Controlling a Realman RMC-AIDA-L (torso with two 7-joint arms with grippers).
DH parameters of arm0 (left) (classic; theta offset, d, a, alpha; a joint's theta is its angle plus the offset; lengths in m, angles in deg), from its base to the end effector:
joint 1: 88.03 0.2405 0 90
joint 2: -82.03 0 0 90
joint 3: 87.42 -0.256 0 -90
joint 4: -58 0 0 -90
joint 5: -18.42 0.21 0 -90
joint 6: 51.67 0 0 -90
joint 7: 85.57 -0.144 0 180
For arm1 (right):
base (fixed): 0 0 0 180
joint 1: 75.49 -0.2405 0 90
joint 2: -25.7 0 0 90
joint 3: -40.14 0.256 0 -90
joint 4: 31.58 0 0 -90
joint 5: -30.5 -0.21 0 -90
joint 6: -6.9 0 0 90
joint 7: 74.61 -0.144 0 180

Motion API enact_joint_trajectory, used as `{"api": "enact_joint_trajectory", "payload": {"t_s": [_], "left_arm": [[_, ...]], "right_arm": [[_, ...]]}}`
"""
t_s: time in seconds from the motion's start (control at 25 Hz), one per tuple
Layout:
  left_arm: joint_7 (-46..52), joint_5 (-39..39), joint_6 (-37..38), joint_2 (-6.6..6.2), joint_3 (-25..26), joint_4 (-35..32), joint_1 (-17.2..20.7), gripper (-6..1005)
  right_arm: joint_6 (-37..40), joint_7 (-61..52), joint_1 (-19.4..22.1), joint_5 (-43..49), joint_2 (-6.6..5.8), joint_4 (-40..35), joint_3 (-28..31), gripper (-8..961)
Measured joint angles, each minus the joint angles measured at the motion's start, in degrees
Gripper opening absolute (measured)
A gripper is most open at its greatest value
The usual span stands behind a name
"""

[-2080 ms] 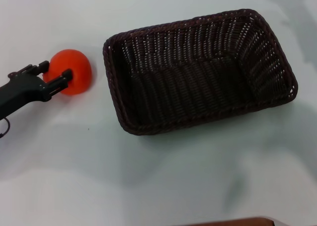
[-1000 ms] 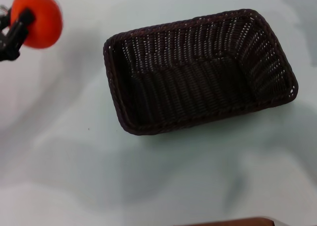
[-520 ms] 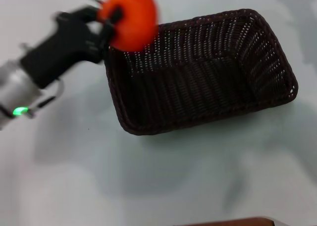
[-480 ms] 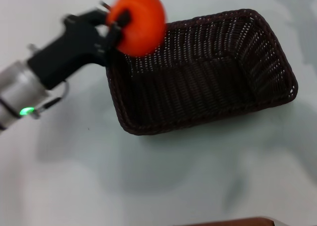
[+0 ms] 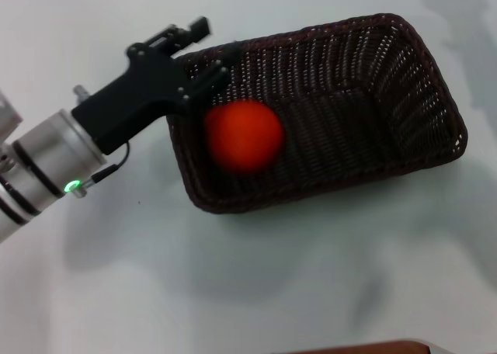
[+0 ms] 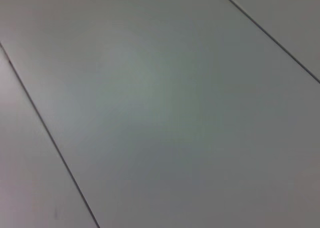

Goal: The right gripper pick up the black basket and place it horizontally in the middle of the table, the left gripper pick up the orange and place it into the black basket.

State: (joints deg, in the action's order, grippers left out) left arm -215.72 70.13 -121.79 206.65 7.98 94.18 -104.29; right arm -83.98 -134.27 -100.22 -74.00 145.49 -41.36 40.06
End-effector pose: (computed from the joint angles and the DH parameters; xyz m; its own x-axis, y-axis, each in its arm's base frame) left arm -0.2176 0.3027 -0.0656 0.6118 0.0367 0.7902 0.4812 -0.8101 -0.3350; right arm 0.3319 0.3064 0.0759 -0.0787 -0.2813 0.9564 0.9368 0.3073 0.1675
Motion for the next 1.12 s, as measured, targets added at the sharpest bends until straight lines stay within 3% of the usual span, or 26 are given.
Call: {"api": "enact_joint_trajectory", "payload": {"t_s": [0.16, 0.52, 0.88, 1.12], "left_arm": [[-4.9, -4.2, -0.1, 0.01, 0.4, -0.8, 1.9, 574], [-22.4, -27.7, -4.9, 0.02, 3.0, -12.7, 2.8, 815], [-28.0, -41.0, -8.5, -0.17, 7.2, -20.1, 2.5, 850], [-30.5, -42.0, -8.6, -0.60, 13.5, -19.4, 1.2, 851]], "right_arm": [[0.0, 5.2, -0.6, -0.1, 0.00, 0.2, 0.1, 733], [-0.7, 22.1, -2.8, -0.1, 0.09, 2.6, 1.8, 733], [-2.2, 28.8, -3.0, 0.0, 0.12, 3.8, 2.2, 733], [-1.8, 34.6, -3.7, 0.0, 0.17, 6.7, 2.4, 733]]}}
